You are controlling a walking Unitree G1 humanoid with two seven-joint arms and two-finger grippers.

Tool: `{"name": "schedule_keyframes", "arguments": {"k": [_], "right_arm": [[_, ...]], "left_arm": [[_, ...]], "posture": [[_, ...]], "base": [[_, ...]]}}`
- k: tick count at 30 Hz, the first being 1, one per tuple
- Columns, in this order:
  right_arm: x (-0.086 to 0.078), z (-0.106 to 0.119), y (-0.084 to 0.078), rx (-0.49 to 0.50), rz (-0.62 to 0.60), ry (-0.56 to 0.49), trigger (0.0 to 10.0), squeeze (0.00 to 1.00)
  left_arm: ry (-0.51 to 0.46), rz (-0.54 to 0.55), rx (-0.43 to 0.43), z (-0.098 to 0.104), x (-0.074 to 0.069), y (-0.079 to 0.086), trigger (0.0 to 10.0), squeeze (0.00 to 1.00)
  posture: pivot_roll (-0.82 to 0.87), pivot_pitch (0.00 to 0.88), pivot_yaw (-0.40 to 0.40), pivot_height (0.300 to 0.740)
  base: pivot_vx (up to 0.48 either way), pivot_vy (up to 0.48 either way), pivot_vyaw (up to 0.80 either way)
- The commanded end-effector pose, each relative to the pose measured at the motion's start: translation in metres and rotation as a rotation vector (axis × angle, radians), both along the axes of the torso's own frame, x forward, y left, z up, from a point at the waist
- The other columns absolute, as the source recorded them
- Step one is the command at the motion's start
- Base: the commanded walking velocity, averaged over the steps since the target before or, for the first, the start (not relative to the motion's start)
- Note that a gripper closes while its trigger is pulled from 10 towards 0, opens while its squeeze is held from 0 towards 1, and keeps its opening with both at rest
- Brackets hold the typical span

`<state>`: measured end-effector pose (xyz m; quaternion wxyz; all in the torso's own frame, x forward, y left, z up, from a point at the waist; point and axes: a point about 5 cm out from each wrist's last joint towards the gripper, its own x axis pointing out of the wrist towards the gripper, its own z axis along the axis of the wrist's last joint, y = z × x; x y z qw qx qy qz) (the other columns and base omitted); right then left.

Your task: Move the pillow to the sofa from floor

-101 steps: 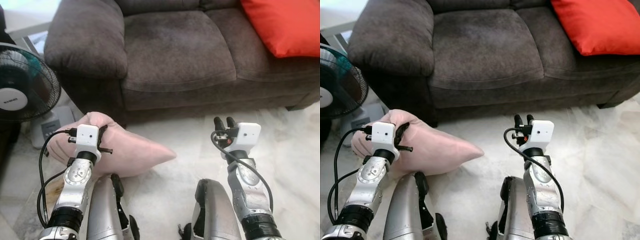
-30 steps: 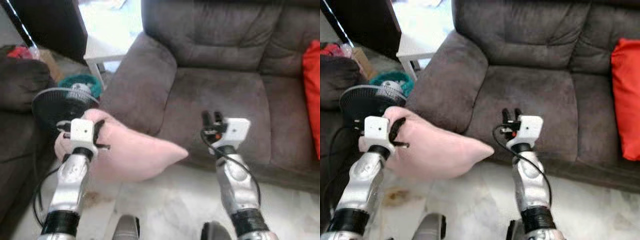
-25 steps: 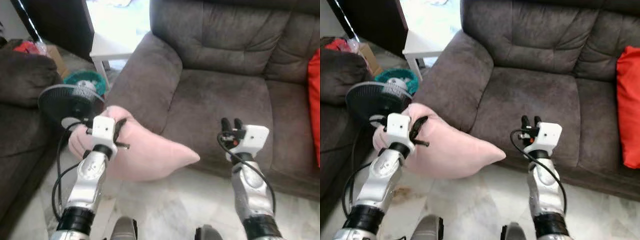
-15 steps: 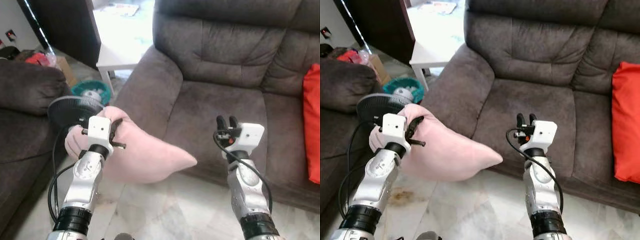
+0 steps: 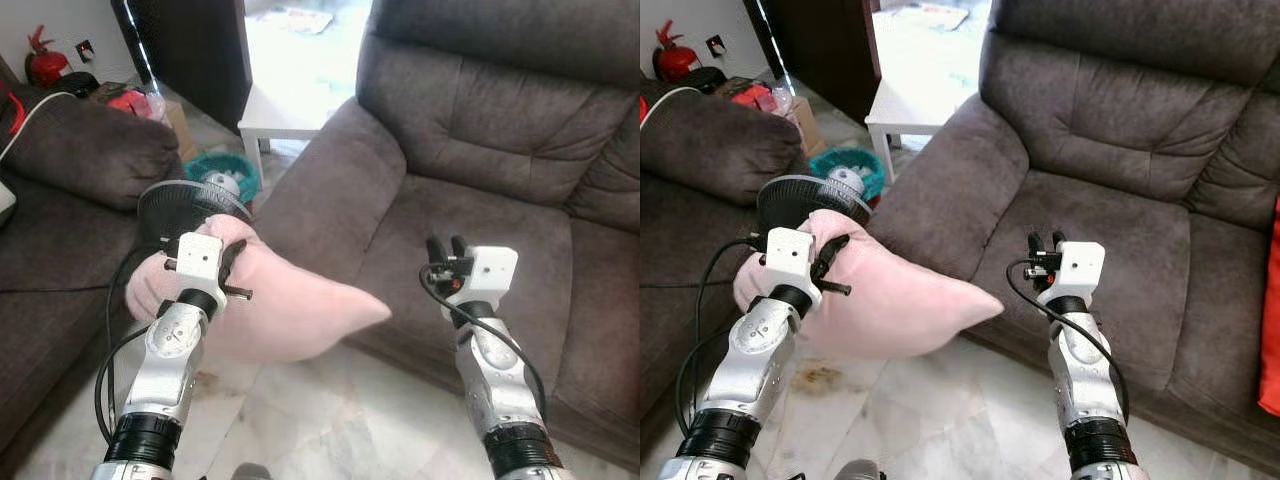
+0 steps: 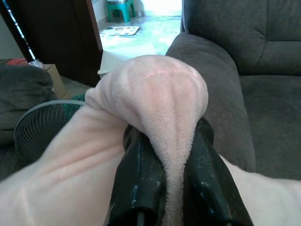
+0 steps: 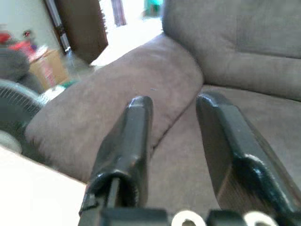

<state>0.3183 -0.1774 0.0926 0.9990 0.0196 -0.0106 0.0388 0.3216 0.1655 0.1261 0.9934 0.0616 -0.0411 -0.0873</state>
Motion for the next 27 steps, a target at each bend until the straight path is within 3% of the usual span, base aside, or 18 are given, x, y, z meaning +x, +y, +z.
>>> {"name": "schedule_keyframes", "arguments": {"k": [1, 4, 7, 9, 10, 11, 17, 23, 24, 25, 26, 27], "right_arm": [[0.001, -0.007, 0.001, -0.093, 0.040, 0.060, 10.0, 0.00], [0.001, -0.022, -0.003, -0.231, 0.119, 0.195, 10.0, 0.00], [0.001, -0.022, -0.003, -0.231, 0.119, 0.195, 10.0, 0.00], [-0.001, -0.033, -0.005, -0.305, 0.174, 0.291, 10.0, 0.00], [-0.001, -0.033, -0.005, -0.305, 0.174, 0.291, 10.0, 0.00], [-0.003, -0.041, -0.004, -0.376, 0.244, 0.355, 10.0, 0.00], [-0.012, -0.056, 0.001, -0.459, 0.383, 0.457, 10.0, 0.00], [-0.017, -0.064, -0.004, -0.513, 0.426, 0.536, 10.0, 0.00], [-0.017, -0.065, -0.005, -0.507, 0.423, 0.543, 10.0, 0.31], [-0.017, -0.064, -0.006, -0.506, 0.423, 0.545, 10.0, 0.71], [-0.017, -0.064, -0.006, -0.504, 0.425, 0.546, 10.0, 1.00], [-0.017, -0.064, -0.006, -0.504, 0.425, 0.546, 10.0, 1.00]], "left_arm": [[-0.104, -0.035, -0.005, 0.024, 0.002, -0.005, 10.0, 0.00], [-0.090, -0.058, -0.005, 0.022, 0.001, -0.008, 10.0, 0.00], [-0.090, -0.058, -0.005, 0.022, 0.001, -0.008, 10.0, 0.00], [-0.066, -0.110, 0.005, 0.020, 0.001, -0.013, 10.0, 0.00], [-0.066, -0.110, 0.005, 0.020, 0.001, -0.013, 10.0, 0.00], [-0.038, -0.159, 0.016, 0.017, 0.000, -0.017, 10.0, 0.00], [-0.021, -0.179, 0.021, 0.015, 0.001, -0.018, 10.0, 0.00], [-0.012, -0.204, 0.024, 0.014, 0.001, -0.024, 10.0, 0.00], [-0.011, -0.213, 0.029, 0.014, 0.001, -0.025, 10.0, 0.00], [-0.010, -0.217, 0.031, 0.014, 0.001, -0.026, 10.0, 0.00], [-0.009, -0.221, 0.033, 0.013, 0.001, -0.026, 10.0, 0.00], [-0.009, -0.221, 0.033, 0.013, 0.001, -0.026, 10.0, 0.00]], "posture": [[0.17, 0.086, 0.005, 0.740], [0.16, 0.075, 0.003, 0.740], [0.16, 0.075, 0.003, 0.740], [0.17, 0.056, 0.004, 0.740], [0.17, 0.056, 0.004, 0.740], [0.16, 0.046, 0.003, 0.740], [0.16, 0.050, 0.004, 0.740], [0.16, 0.068, -0.001, 0.740], [0.16, 0.069, 0.000, 0.740], [0.16, 0.073, 0.000, 0.740], [0.16, 0.073, 0.000, 0.740], [0.16, 0.073, 0.000, 0.740]], "base": [[0.000, 0.000, 0.00], [0.000, 0.000, 0.00], [0.000, 0.000, 0.00], [0.000, 0.000, 0.00], [0.000, 0.000, 0.00], [0.000, 0.000, 0.00], [0.000, 0.000, 0.00], [0.000, 0.000, 0.00], [0.000, 0.000, 0.00], [0.000, 0.000, 0.00], [0.000, 0.000, 0.00], [0.000, 0.000, 0.00]]}}
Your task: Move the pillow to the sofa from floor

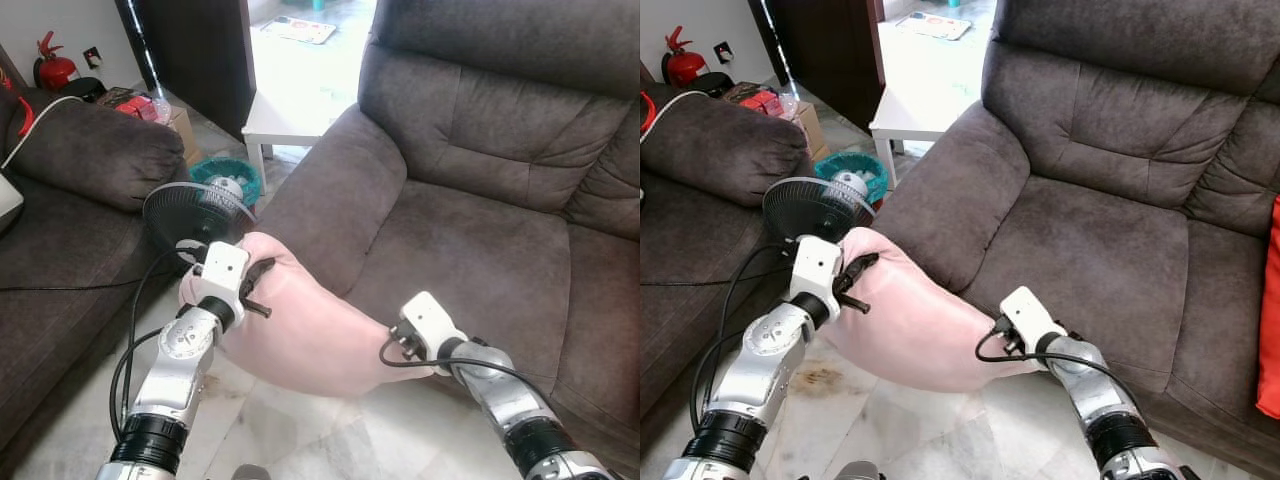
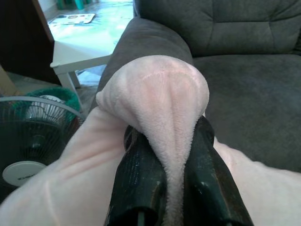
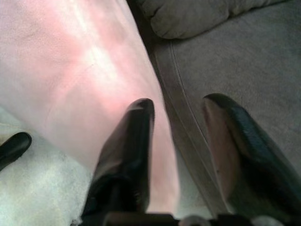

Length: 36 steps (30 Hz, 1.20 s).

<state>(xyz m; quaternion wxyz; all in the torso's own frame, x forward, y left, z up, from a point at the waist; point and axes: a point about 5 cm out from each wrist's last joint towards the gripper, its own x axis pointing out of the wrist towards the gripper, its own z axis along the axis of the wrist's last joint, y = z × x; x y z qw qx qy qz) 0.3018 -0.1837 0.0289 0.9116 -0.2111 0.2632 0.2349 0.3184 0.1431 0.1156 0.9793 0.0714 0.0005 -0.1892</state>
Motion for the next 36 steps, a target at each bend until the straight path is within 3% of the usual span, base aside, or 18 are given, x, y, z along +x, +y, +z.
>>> {"name": "schedule_keyframes", "arguments": {"k": [1, 8, 18, 19, 30, 31, 32, 33, 34, 35, 36], "right_arm": [[-0.001, 0.001, 0.000, 0.001, 0.043, 0.030, 10.0, 1.00], [-0.010, -0.003, -0.002, -0.028, 0.164, 0.115, 10.0, 1.00], [-0.024, -0.019, 0.000, -0.087, 0.218, 0.208, 10.0, 1.00], [-0.025, -0.023, 0.001, -0.088, 0.207, 0.219, 10.0, 0.00], [-0.029, -0.033, 0.002, -0.108, 0.175, 0.246, 10.0, 0.00], [-0.030, -0.033, 0.002, -0.111, 0.180, 0.252, 10.0, 0.26], [-0.030, -0.034, 0.002, -0.113, 0.184, 0.255, 10.0, 0.26], [-0.031, -0.035, 0.002, -0.112, 0.184, 0.262, 10.0, 0.85], [-0.031, -0.035, 0.002, -0.111, 0.183, 0.263, 10.0, 0.89], [-0.033, -0.037, 0.001, -0.120, 0.188, 0.271, 10.0, 0.86], [-0.035, -0.039, 0.001, -0.125, 0.194, 0.282, 10.0, 0.64]], "left_arm": [[-0.096, -0.031, 0.001, 0.022, 0.004, -0.004, 10.0, 0.00], [-0.088, -0.062, 0.054, 0.017, 0.002, -0.007, 10.0, 0.00], [-0.091, -0.102, 0.082, 0.018, -0.001, -0.009, 10.0, 0.00], [-0.088, -0.110, 0.081, 0.018, -0.001, -0.010, 10.0, 0.00], [-0.086, -0.171, 0.090, 0.019, -0.003, -0.015, 10.0, 0.00], [-0.087, -0.171, 0.089, 0.019, -0.003, -0.016, 10.0, 0.00], [-0.087, -0.171, 0.089, 0.020, -0.003, -0.016, 10.0, 0.00], [-0.087, -0.172, 0.089, 0.020, -0.003, -0.016, 10.0, 0.00], [-0.087, -0.172, 0.089, 0.019, -0.003, -0.016, 10.0, 0.00], [-0.088, -0.173, 0.089, 0.020, -0.002, -0.016, 10.0, 0.00], [-0.089, -0.174, 0.089, 0.020, -0.002, -0.016, 10.0, 0.00]], "posture": [[0.15, 0.086, 0.004, 0.740], [0.14, 0.100, 0.006, 0.740], [0.15, 0.107, 0.007, 0.740], [0.15, 0.108, 0.007, 0.740], [0.16, 0.101, 0.007, 0.740], [0.16, 0.100, 0.008, 0.740], [0.16, 0.099, 0.008, 0.740], [0.16, 0.098, 0.008, 0.740], [0.15, 0.096, 0.009, 0.740], [0.15, 0.094, 0.010, 0.740], [0.15, 0.093, 0.010, 0.740]], "base": [[0.000, 0.000, 0.00], [0.000, 0.000, 0.00], [0.000, 0.000, 0.00], [0.000, 0.000, 0.00], [0.000, 0.000, 0.00], [0.000, 0.000, 0.00], [0.000, 0.000, 0.00], [0.000, 0.000, 0.00], [0.000, 0.000, 0.00], [0.000, 0.000, 0.00], [0.000, 0.000, 0.00]]}}
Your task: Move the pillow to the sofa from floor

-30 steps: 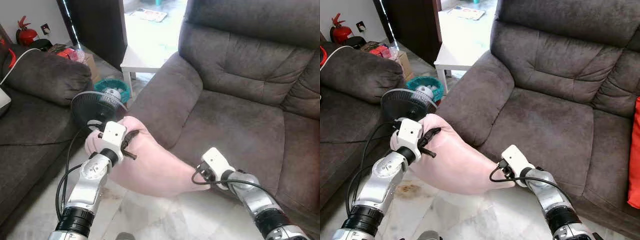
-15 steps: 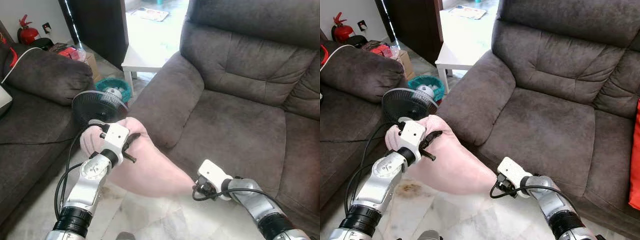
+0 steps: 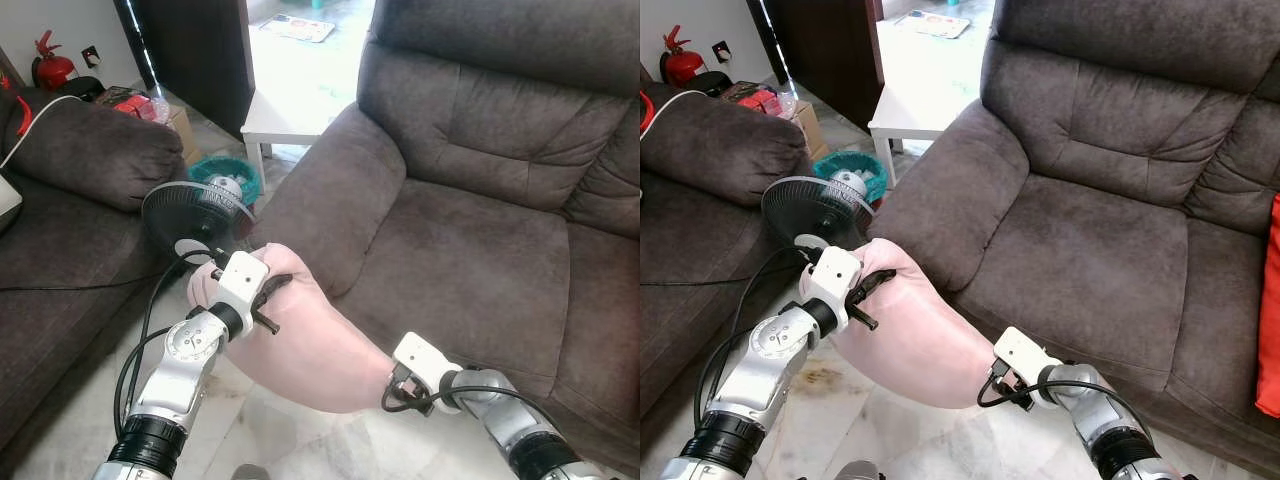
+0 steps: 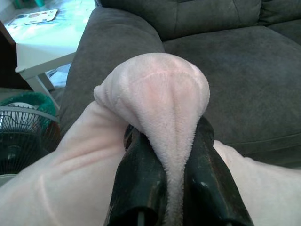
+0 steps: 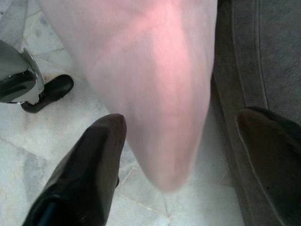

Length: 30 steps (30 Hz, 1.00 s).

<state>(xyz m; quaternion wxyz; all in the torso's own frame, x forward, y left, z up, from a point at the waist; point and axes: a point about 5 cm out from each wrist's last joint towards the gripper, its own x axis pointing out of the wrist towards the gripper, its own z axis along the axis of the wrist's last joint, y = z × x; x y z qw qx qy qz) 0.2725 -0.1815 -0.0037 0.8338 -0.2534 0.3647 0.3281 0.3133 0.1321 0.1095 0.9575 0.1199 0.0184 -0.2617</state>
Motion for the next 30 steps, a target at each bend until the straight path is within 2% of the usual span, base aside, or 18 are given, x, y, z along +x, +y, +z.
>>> {"name": "schedule_keyframes", "arguments": {"k": [1, 2, 12, 20, 26, 30], "right_arm": [[-0.005, -0.006, -0.001, -0.018, 0.007, 0.034, 10.0, 0.64], [-0.010, -0.011, 0.000, -0.031, 0.033, 0.061, 10.0, 0.00], [-0.021, -0.024, 0.008, -0.024, 0.017, 0.096, 10.0, 0.00], [-0.021, -0.029, 0.005, -0.046, -0.010, 0.089, 10.0, 0.00], [-0.018, -0.031, 0.001, -0.075, -0.106, 0.032, 10.0, 0.00], [-0.018, -0.032, 0.001, -0.079, -0.106, 0.035, 10.0, 0.00]], "left_arm": [[-0.113, -0.032, -0.025, 0.026, 0.003, -0.005, 10.0, 0.00], [-0.115, -0.034, -0.026, 0.027, 0.003, -0.006, 10.0, 0.00], [-0.124, -0.048, -0.027, 0.029, 0.003, -0.009, 10.0, 0.00], [-0.126, -0.069, -0.044, 0.032, 0.002, -0.011, 10.0, 0.00], [-0.125, -0.085, -0.046, 0.033, 0.002, -0.013, 10.0, 0.00], [-0.127, -0.087, -0.050, 0.035, 0.002, -0.014, 10.0, 0.00]], "posture": [[0.15, 0.093, 0.010, 0.740], [0.15, 0.090, 0.011, 0.740], [0.16, 0.072, 0.011, 0.740], [0.16, 0.072, 0.004, 0.740], [0.16, 0.074, 0.004, 0.740], [0.17, 0.075, 0.005, 0.740]], "base": [[0.000, 0.000, 0.00], [0.000, 0.000, 0.00], [0.000, 0.000, 0.00], [0.000, 0.000, 0.00], [0.000, 0.000, 0.00], [0.000, 0.000, 0.00]]}}
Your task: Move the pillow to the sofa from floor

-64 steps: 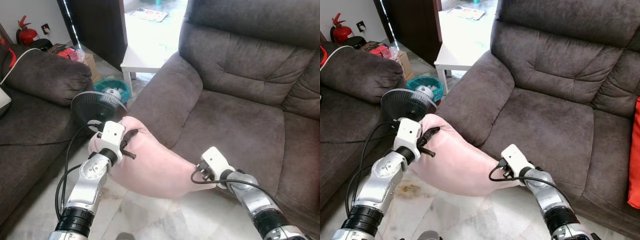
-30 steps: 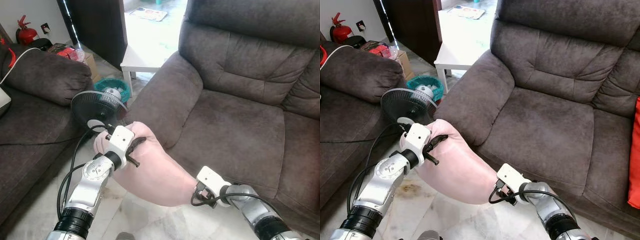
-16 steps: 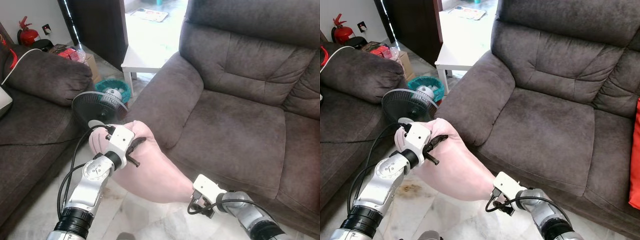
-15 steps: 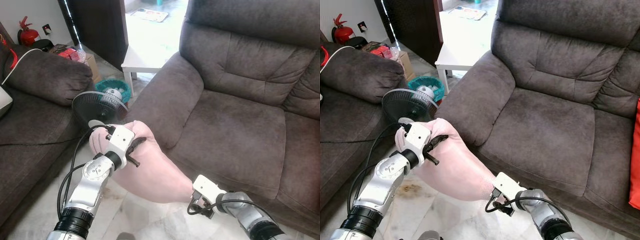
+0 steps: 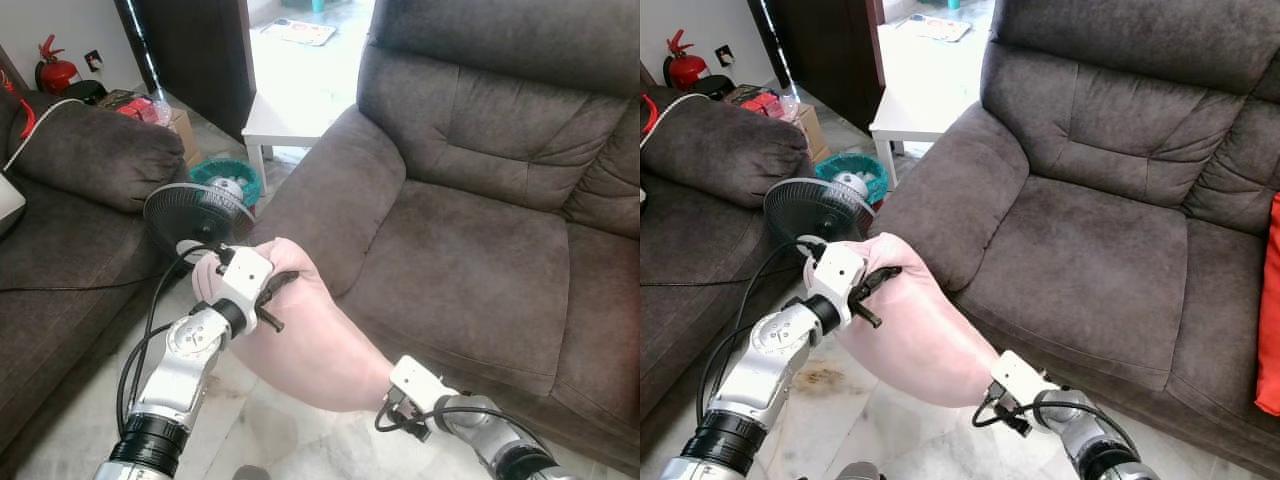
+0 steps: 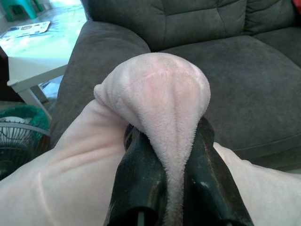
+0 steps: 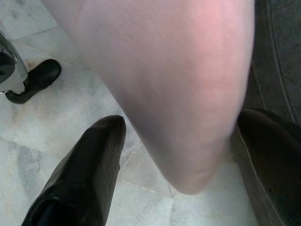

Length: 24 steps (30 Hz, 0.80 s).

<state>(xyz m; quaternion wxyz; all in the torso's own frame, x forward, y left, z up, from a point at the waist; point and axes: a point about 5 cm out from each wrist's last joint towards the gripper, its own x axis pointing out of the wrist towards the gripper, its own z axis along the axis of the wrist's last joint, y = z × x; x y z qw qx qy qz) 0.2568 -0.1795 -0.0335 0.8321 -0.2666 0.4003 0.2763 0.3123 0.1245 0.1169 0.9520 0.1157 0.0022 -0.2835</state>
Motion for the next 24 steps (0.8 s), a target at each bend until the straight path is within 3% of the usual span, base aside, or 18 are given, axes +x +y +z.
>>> {"name": "schedule_keyframes", "arguments": {"k": [1, 8, 9, 10, 11, 24], "right_arm": [[-0.002, -0.003, 0.001, 0.006, -0.008, 0.014, 10.0, 0.00], [-0.002, -0.005, 0.016, 0.017, 0.015, 0.028, 10.0, 0.00], [-0.002, -0.005, 0.018, 0.021, 0.017, 0.031, 6.6, 0.00], [-0.002, -0.005, 0.020, 0.026, 0.021, 0.036, 4.9, 0.00], [-0.002, -0.005, 0.023, 0.028, 0.028, 0.038, 0.0, 0.00], [0.007, -0.001, 0.036, 0.005, 0.042, 0.037, 0.0, 0.00]], "left_arm": [[-0.104, -0.040, -0.036, 0.027, 0.003, -0.006, 10.0, 0.00], [-0.107, -0.036, -0.035, 0.028, 0.003, -0.005, 10.0, 0.00], [-0.107, -0.035, -0.035, 0.028, 0.003, -0.005, 10.0, 0.00], [-0.107, -0.035, -0.035, 0.028, 0.003, -0.005, 10.0, 0.00], [-0.107, -0.034, -0.035, 0.029, 0.003, -0.005, 10.0, 0.00], [-0.111, -0.024, -0.033, 0.029, 0.004, -0.004, 10.0, 0.00]], "posture": [[0.17, 0.079, 0.006, 0.740], [0.17, 0.094, 0.008, 0.740], [0.17, 0.095, 0.008, 0.740], [0.17, 0.095, 0.008, 0.740], [0.17, 0.097, 0.008, 0.740], [0.17, 0.095, 0.005, 0.740]], "base": [[0.000, 0.000, 0.00], [0.000, 0.000, 0.00], [0.000, 0.000, 0.00], [0.000, 0.000, 0.00], [0.000, 0.000, 0.00], [0.000, 0.000, 0.00]]}}
